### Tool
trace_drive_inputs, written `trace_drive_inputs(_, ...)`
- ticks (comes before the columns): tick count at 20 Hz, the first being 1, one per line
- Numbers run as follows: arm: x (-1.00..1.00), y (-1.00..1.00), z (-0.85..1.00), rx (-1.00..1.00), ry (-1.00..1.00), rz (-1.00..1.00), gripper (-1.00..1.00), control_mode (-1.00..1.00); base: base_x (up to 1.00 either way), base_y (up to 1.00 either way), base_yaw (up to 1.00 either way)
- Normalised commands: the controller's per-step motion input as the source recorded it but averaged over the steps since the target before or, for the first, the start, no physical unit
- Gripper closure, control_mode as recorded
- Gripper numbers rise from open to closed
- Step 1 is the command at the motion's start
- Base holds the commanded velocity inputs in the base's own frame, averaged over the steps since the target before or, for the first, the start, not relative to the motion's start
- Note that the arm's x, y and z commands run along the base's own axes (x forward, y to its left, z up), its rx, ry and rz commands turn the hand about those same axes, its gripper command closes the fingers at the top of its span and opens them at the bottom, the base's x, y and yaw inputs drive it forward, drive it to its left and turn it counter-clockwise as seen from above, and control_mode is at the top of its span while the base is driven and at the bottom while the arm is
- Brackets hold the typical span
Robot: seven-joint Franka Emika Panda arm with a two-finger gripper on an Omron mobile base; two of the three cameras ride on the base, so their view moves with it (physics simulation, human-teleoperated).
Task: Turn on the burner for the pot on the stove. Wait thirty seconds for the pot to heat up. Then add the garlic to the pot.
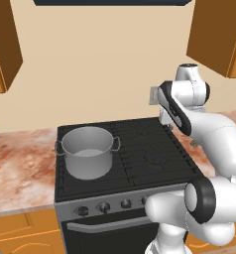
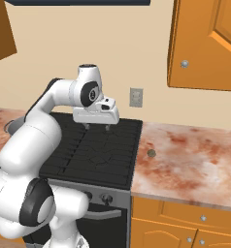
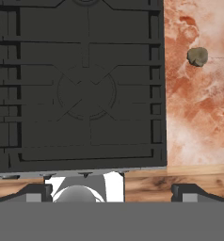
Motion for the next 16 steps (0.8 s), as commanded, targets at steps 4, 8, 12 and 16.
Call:
trace_drive_inputs(4,0.0,0.0,0.0,0.0,0.0,0.0,-1.0,-1.0,0.0,0.0,0.0)
trace_drive_inputs(8,0.0,0.0,0.0,0.0,0.0,0.0,-1.0,-1.0,0.0,0.0,0.0)
trace_drive_inputs(12,0.0,0.0,0.0,0.0,0.0,0.0,-1.0,-1.0,0.0,0.0,0.0)
trace_drive_inputs(16,0.0,0.0,0.0,0.0,0.0,0.0,-1.0,-1.0,0.0,0.0,0.0)
